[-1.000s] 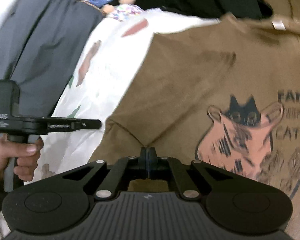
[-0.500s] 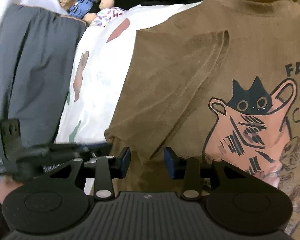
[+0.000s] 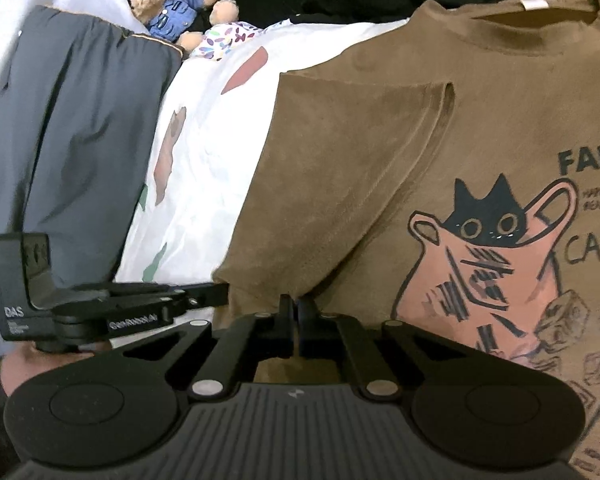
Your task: Fold clothes
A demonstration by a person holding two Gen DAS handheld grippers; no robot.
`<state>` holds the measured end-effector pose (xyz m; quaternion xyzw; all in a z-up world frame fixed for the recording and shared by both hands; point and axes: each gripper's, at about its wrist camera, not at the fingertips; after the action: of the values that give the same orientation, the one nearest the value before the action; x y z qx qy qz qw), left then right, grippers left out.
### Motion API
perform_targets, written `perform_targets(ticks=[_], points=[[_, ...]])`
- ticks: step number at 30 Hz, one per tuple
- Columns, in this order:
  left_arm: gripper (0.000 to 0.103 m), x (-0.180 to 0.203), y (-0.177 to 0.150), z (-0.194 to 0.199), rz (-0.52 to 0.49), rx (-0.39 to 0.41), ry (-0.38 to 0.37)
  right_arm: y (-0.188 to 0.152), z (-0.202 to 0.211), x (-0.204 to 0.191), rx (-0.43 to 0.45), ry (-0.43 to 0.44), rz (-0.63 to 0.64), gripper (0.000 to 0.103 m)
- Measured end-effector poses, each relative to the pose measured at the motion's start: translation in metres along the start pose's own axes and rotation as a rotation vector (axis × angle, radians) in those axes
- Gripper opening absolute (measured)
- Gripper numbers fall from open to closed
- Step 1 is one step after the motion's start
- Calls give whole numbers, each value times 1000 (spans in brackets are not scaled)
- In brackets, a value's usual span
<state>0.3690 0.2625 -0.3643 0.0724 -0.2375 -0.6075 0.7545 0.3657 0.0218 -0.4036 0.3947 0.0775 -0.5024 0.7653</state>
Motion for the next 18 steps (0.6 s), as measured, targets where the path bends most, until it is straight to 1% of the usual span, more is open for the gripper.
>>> perform_targets(ticks=[6,8,9,10,12,14,18], points=[[5,5,1,1,-55,-18,32,-8,-11,2,-48,-14,-17,2],[9,5,3,3,-45,-19,33,-7,-10,2,-66,-10,-26,2],[13,4,3,7,-35,-18,32,-7,-7,3,-70,-2,-32,4],[15,2,4,10,-26,-18,31,-7,-5,3,-66,1,-28,5],[14,1,5,16,-22,-5,43,-7,2,5,-54,2,-23,6],[14,-2,9,26,-23,31,49,-7,7,8,-38,1,-24,7],[15,-1,19,34,14,80,24,-1,17,16,24,-27,-28,7]])
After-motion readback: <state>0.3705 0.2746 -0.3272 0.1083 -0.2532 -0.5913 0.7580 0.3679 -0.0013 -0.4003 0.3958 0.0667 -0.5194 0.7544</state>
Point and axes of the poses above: each gripper's, at about its wrist camera, not at the fingertips, and z roughly against the way its jaws point, x to its right, y to its top, and after that the axes turned 15 degrees about z, right-handed
